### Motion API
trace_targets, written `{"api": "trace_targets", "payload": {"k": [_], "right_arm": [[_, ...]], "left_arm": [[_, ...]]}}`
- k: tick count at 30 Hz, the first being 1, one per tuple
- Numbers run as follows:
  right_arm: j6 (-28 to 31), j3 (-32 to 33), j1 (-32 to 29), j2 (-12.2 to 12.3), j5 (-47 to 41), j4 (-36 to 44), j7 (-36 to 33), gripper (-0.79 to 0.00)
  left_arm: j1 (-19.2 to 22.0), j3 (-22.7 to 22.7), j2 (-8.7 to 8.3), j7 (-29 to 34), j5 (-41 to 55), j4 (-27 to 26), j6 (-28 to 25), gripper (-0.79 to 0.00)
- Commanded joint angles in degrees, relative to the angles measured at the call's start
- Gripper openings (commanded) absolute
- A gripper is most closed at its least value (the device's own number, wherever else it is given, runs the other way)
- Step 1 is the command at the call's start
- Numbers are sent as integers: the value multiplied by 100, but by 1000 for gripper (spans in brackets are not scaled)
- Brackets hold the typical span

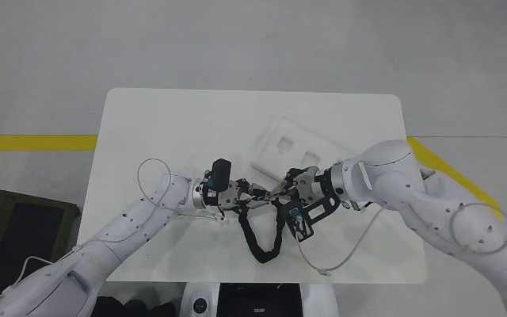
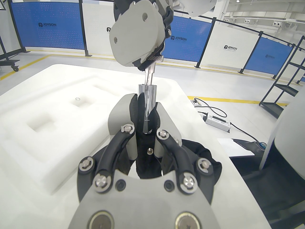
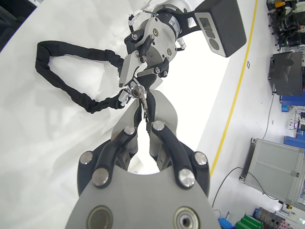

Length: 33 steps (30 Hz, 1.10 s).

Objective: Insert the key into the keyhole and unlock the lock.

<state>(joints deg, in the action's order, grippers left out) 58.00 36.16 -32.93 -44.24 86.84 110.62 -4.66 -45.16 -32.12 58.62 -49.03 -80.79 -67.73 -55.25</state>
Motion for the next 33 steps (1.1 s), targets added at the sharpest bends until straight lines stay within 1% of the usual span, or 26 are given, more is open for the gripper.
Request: {"api": "trace_targets", "payload": {"k": [1, 5, 9, 13, 16, 20, 25, 29, 33], "right_arm": [[0, -46, 46, 17, -580, -23, -456, -785], [-35, 9, 112, 5, -1661, -46, -1140, -785], [-313, 34, 88, -16, -2569, -10, -1877, -785], [-519, -18, 107, -46, -3303, 15, -2517, -785], [-751, -62, 101, -81, -3743, -20, -2812, -785], [-1032, -97, 57, -122, -4139, -19, -3035, -785], [-1484, -75, -121, -144, -4455, 60, -3156, -785], [-1883, -101, -299, -169, -4493, 127, -3284, -785], [-2262, 0, -491, -164, -4372, 196, -3244, -785]], "left_arm": [[0, 0, 0, 0, 0, 0, 0, -785], [0, 0, 0, 0, 0, 0, 0, -785], [0, 0, 0, 0, 0, 0, 0, -785], [0, 0, 0, 0, 0, 0, 0, -785], [0, 0, 0, 0, 0, 0, 0, -785], [0, 0, 0, 0, 0, 0, 0, -785], [0, 0, 0, 0, 0, 0, 0, -785], [0, 0, 0, 0, 0, 0, 0, -785], [0, 0, 0, 0, 0, 0, 0, -785]]}}
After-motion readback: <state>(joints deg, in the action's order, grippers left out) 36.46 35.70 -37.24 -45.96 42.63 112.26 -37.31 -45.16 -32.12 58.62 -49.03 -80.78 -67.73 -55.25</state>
